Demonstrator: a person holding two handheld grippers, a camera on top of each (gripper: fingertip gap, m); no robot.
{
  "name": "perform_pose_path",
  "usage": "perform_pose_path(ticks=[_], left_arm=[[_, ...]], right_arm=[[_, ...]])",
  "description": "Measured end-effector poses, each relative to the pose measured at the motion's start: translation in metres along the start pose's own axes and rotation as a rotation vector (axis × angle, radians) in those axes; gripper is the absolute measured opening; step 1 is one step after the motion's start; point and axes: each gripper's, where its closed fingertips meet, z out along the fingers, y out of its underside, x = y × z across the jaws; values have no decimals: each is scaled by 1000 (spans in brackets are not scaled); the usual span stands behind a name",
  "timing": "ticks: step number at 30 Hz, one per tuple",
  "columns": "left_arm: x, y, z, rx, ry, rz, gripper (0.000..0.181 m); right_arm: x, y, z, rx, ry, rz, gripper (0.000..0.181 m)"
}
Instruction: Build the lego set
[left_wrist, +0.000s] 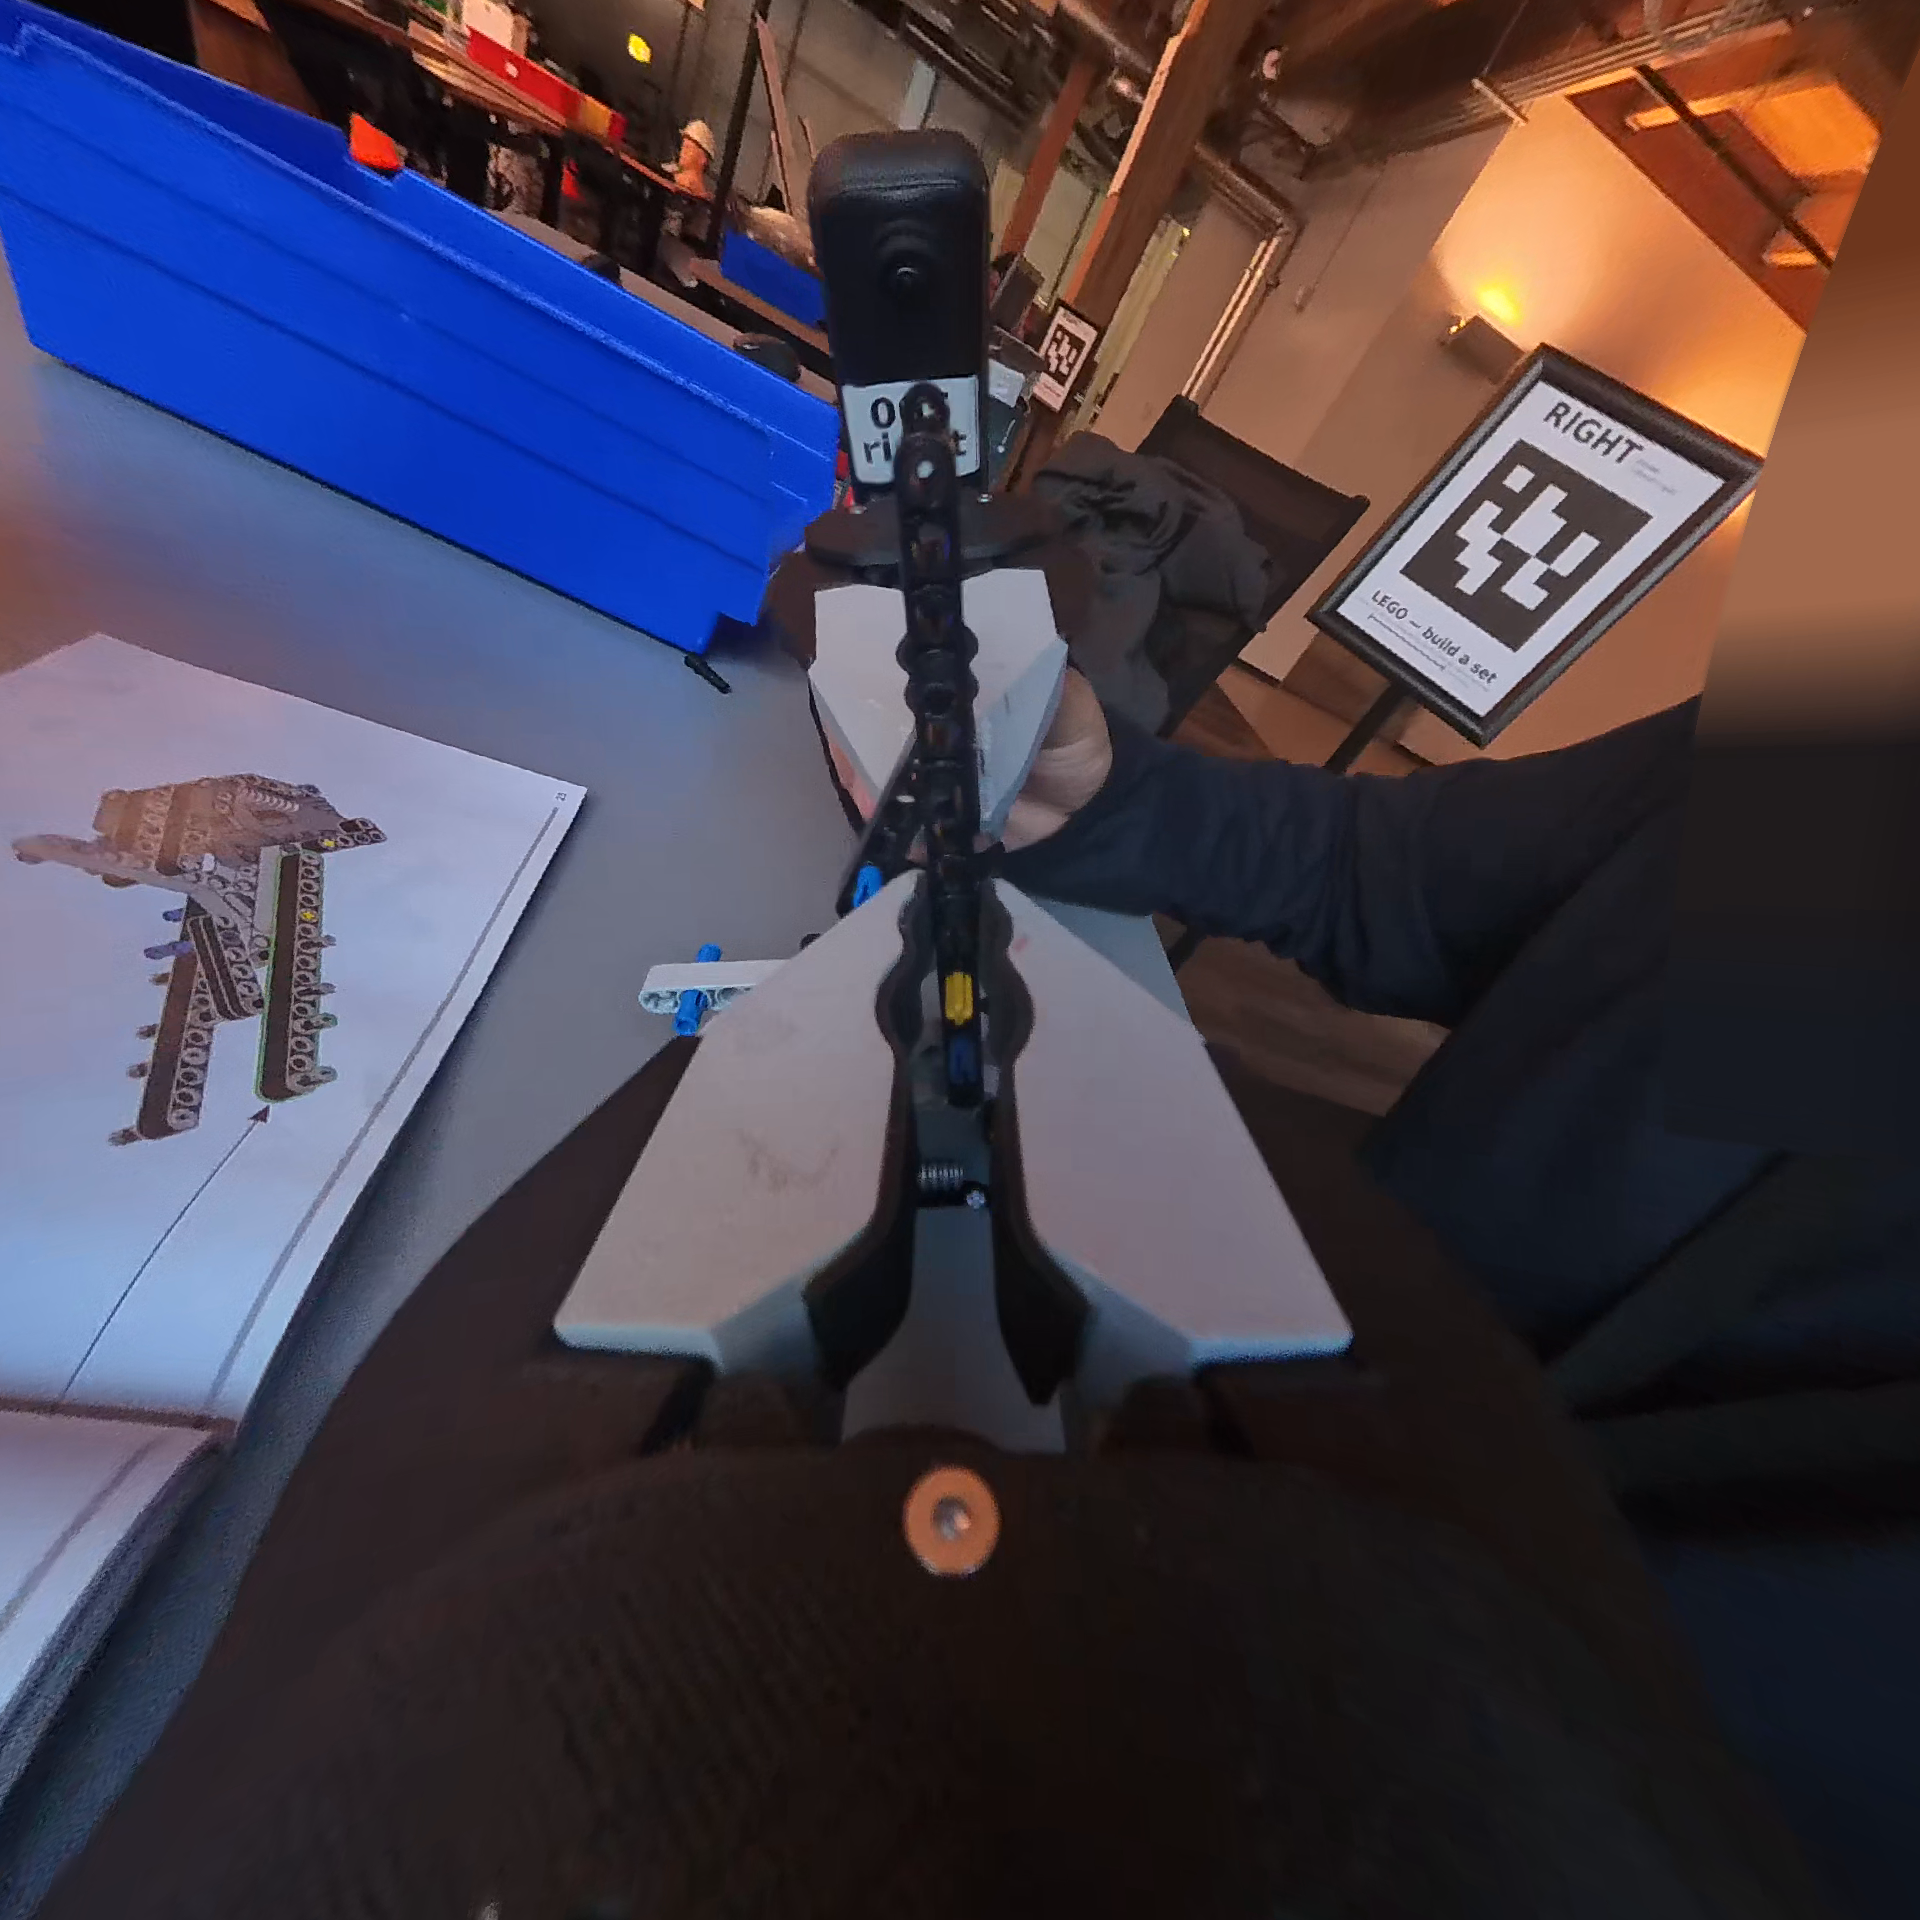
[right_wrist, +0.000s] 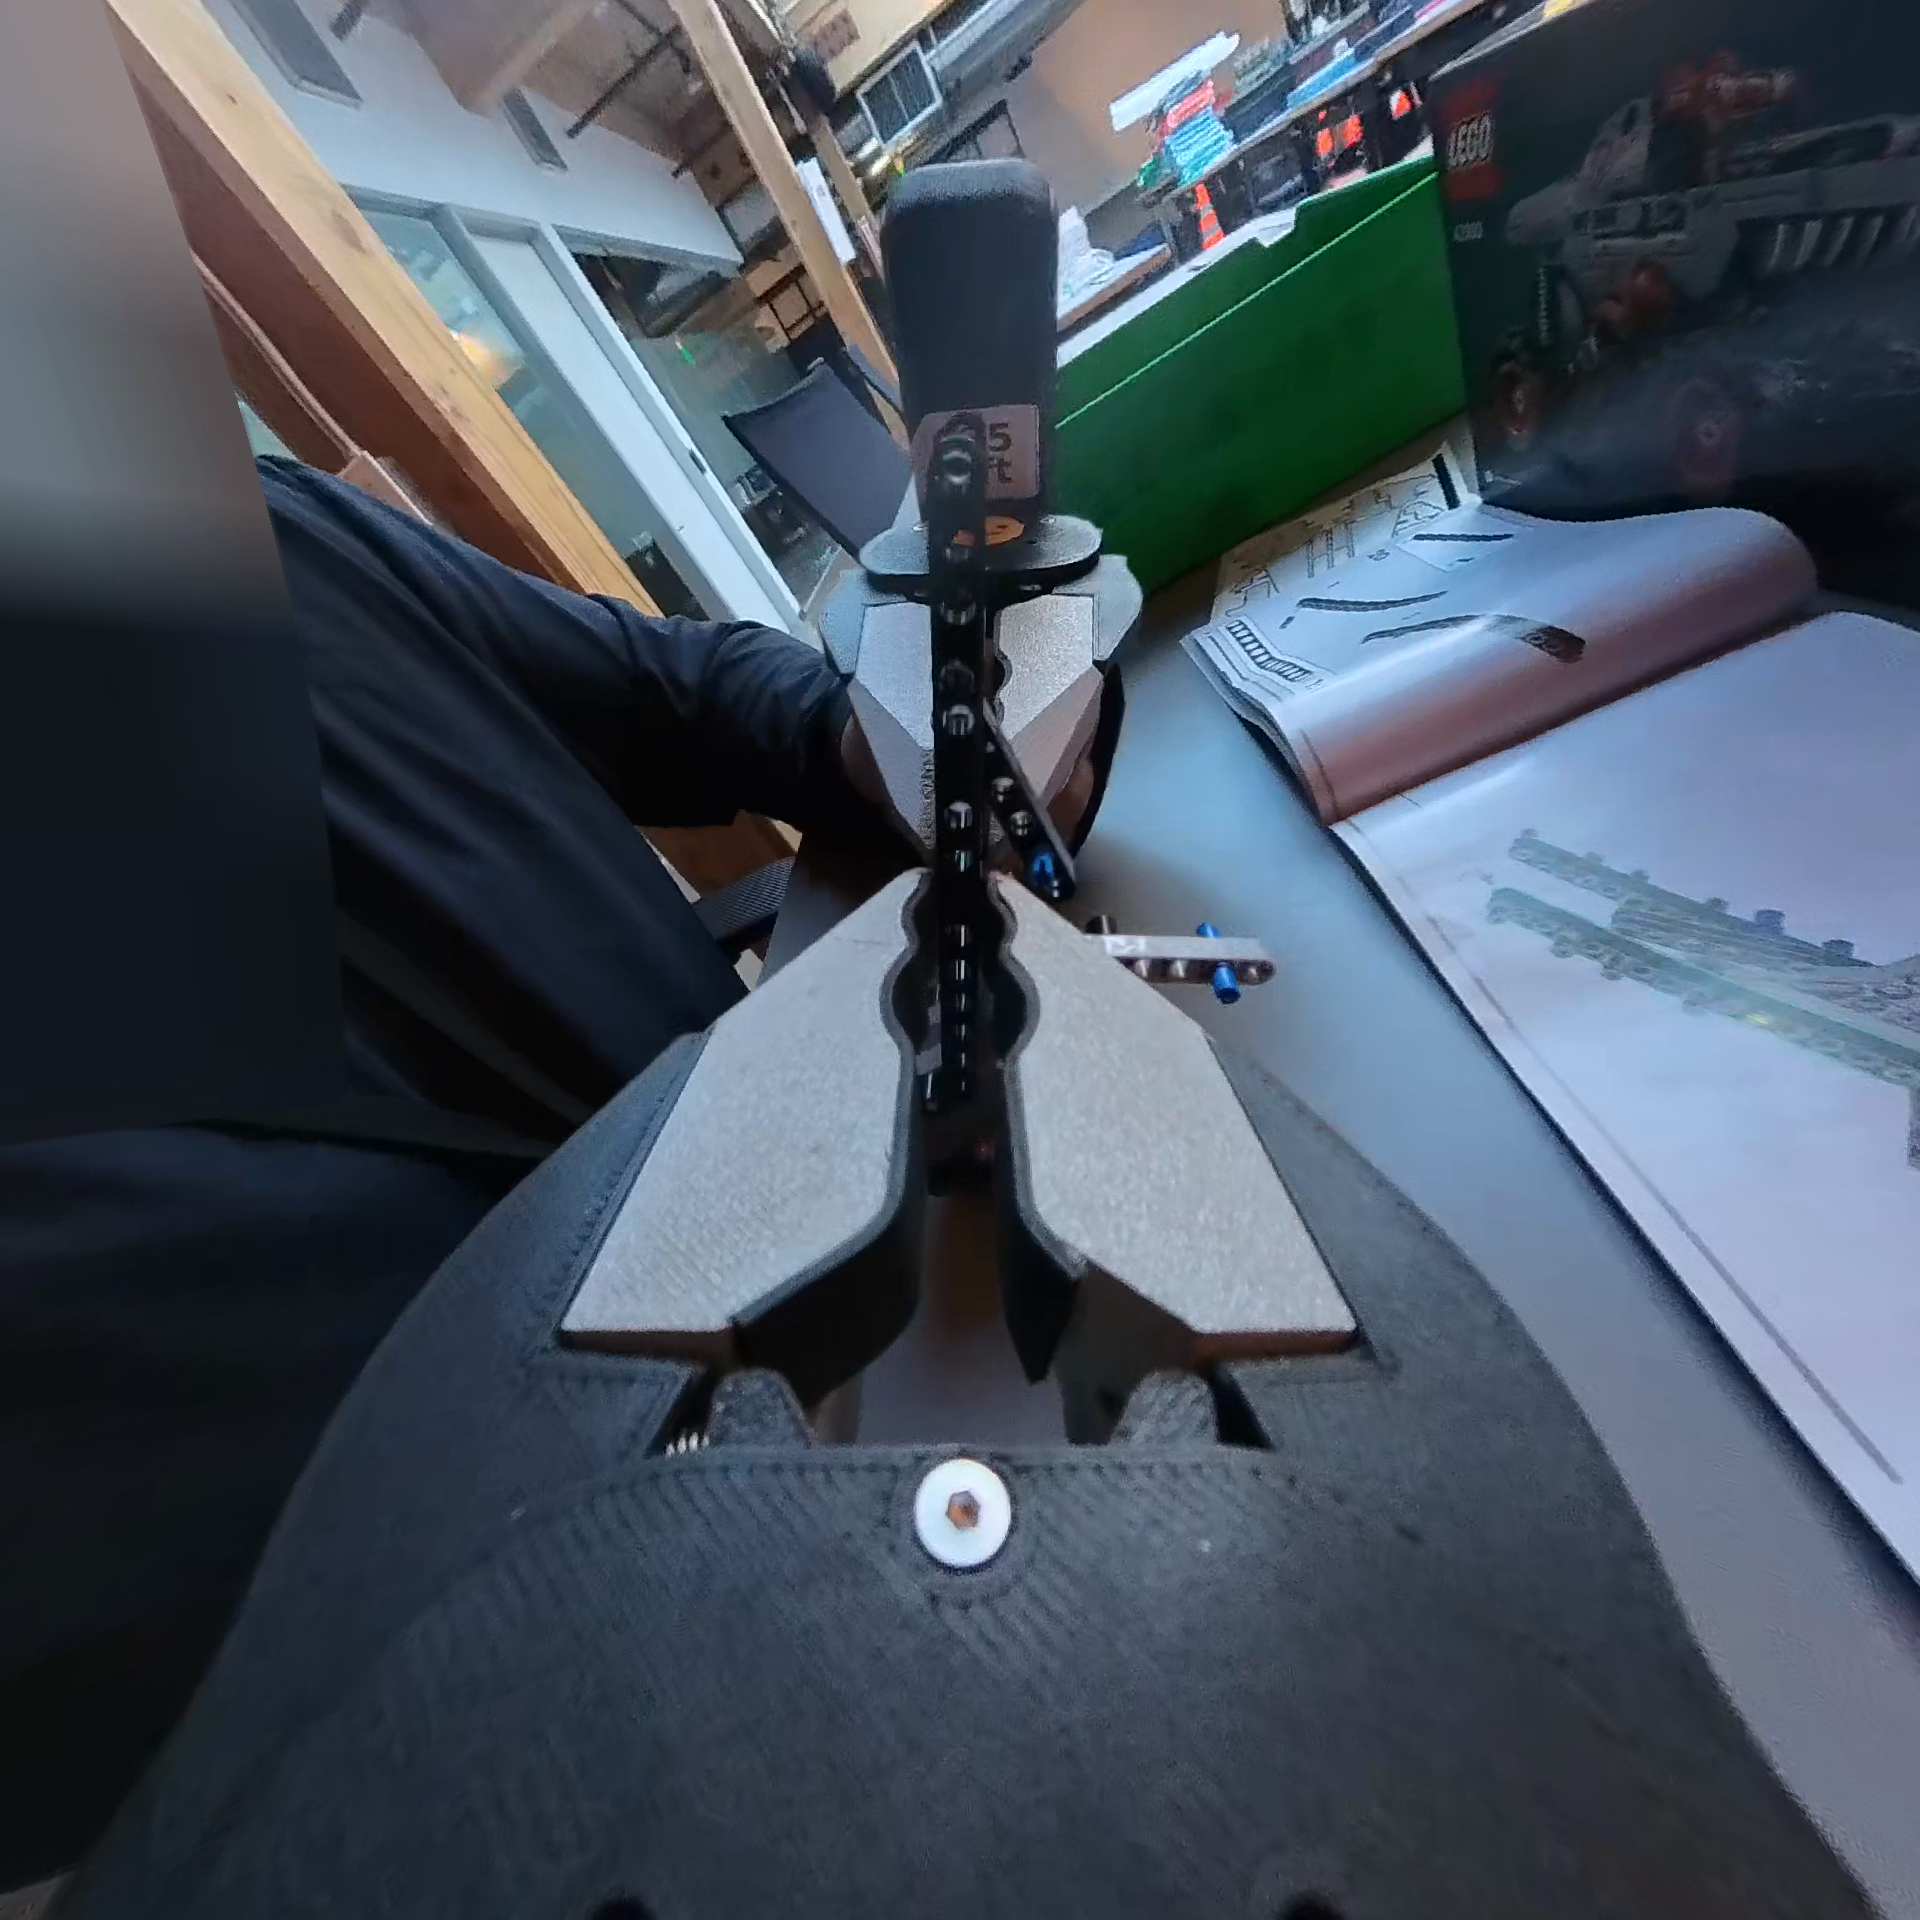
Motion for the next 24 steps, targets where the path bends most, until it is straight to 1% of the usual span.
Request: perform_pose_path(ticks=[4,5,6,7,8,9,10,11,13,15,20,22,24], left_arm=[[-1,1,1,-8,6,-31,6],[0,7,5,-52,19,-36,6],[2,17,11,-126,15,-22,6],[5,27,17,-194,9,27,6],[6,31,20,-228,-7,76,6],[5,26,20,-197,-19,74,6],[4,21,18,-166,-9,35,5],[3,19,15,-161,8,2,6],[-2,20,12,-164,-6,-1,6],[-3,14,10,-140,-6,-23,5],[-5,-6,3,-31,6,-102,7],[-6,-5,3,-29,17,-145,6],[-7,-4,4,-36,14,-149,6]], right_arm=[[1,-5,0,18,-28,20,5],[-2,-7,1,19,-49,15,5],[-6,-7,4,4,-75,2,6],[-12,-3,9,-36,-108,-1,6],[-14,1,10,-82,-118,10,7],[-11,-4,7,-39,-94,3,6],[-8,-9,4,8,-83,8,5],[-8,-9,3,9,-93,25,6],[-3,-7,3,-10,-75,38,6],[0,-8,2,-4,-67,51,6],[7,-11,-3,27,-39,80,5],[6,-11,-1,24,-39,79,5],[6,-9,2,14,-35,74,5]])
